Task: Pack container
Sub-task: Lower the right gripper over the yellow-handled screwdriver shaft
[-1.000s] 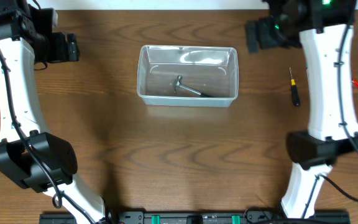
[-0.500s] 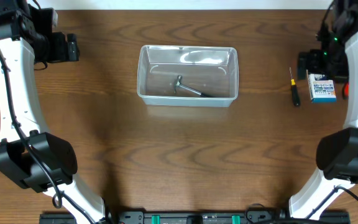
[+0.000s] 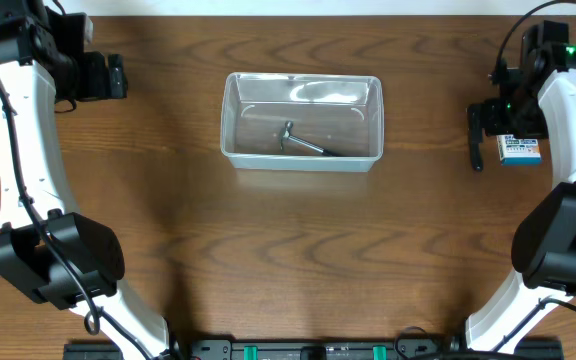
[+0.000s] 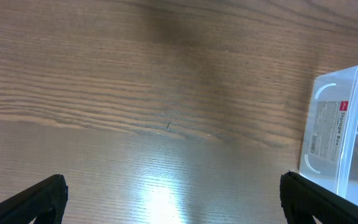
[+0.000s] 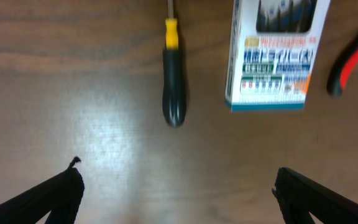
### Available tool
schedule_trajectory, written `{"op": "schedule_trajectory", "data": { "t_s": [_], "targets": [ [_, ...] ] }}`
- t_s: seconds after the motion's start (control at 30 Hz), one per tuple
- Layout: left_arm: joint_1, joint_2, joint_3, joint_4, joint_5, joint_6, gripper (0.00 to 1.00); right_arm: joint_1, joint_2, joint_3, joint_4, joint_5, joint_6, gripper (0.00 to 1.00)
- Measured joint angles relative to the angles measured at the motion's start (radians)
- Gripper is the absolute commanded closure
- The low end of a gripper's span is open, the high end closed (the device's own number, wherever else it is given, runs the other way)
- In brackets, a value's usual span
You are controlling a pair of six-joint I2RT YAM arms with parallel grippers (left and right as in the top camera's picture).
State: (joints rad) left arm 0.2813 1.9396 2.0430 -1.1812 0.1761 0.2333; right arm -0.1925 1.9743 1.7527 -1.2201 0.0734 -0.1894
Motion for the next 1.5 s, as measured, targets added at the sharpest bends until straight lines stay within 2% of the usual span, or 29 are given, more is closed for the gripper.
{"op": "schedule_trajectory", "data": {
  "t_s": [0.33,0.8,1.2,1.5],
  "targets": [
    [0.000,0.000,0.000,0.000,0.000,0.000,0.02,0.000,0.008,-0.045,0.152,-0.074,-0.026,0.01],
    [0.000,0.000,0.000,0.000,0.000,0.000,0.02,0.006,0.165,-0.048,0.219,-0.095,0.003,0.01],
    [0.000,0.000,0.000,0.000,0.000,0.000,0.02,0.006,0.178,-0.052,0.261,-0.069,0.005,0.01],
    [0.000,0.000,0.000,0.000,0.000,0.000,0.02,0.006,0.256,-0.053,0.261,-0.055,0.005,0.01]
  ]
}}
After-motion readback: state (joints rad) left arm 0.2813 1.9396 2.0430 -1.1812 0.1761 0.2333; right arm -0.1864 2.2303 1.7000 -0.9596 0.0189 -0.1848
